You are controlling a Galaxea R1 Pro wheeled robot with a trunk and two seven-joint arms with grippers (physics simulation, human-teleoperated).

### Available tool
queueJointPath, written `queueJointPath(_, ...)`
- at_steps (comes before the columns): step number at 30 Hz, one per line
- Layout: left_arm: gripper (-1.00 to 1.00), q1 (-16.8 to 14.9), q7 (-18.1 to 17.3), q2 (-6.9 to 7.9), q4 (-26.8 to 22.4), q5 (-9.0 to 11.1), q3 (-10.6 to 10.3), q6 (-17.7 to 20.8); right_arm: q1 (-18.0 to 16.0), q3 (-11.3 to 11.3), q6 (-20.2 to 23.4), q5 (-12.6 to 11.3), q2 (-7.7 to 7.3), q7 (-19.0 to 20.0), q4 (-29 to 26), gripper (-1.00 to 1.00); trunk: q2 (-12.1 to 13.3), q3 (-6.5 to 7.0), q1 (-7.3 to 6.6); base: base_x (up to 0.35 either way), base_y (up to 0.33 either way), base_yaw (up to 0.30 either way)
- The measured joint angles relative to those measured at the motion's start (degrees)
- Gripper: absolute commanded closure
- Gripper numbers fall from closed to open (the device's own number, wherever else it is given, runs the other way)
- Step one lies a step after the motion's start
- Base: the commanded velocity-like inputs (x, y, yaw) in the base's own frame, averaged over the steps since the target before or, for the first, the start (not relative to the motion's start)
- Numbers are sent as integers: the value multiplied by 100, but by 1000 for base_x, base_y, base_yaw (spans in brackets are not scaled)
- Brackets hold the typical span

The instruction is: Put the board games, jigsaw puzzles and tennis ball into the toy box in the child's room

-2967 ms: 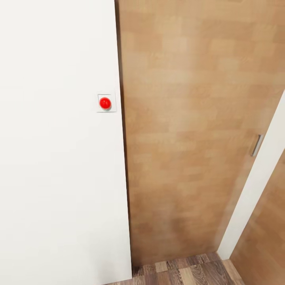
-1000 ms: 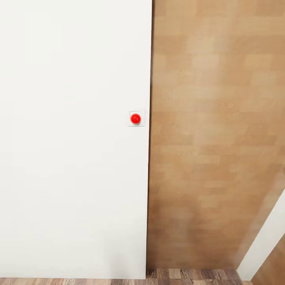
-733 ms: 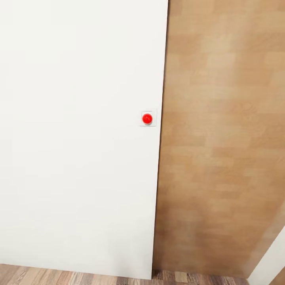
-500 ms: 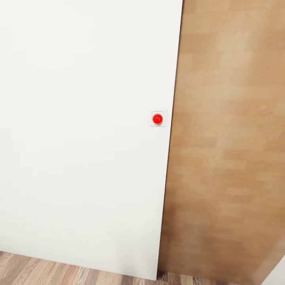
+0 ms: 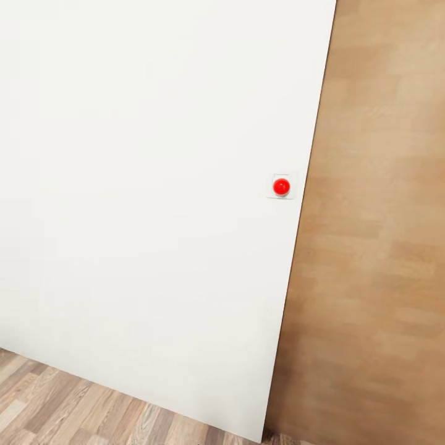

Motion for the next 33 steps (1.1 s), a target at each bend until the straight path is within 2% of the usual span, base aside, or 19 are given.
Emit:
queueJointPath(18,-100,0,0,1,-3,2,12,0,0,0,0,0,-4,0,0,-100,0,0,0,0,0,279)
queueJointPath(33,-100,-1,0,1,-4,1,19,0,0,0,0,0,48,0,0,-100,0,0,0,0,0,279)
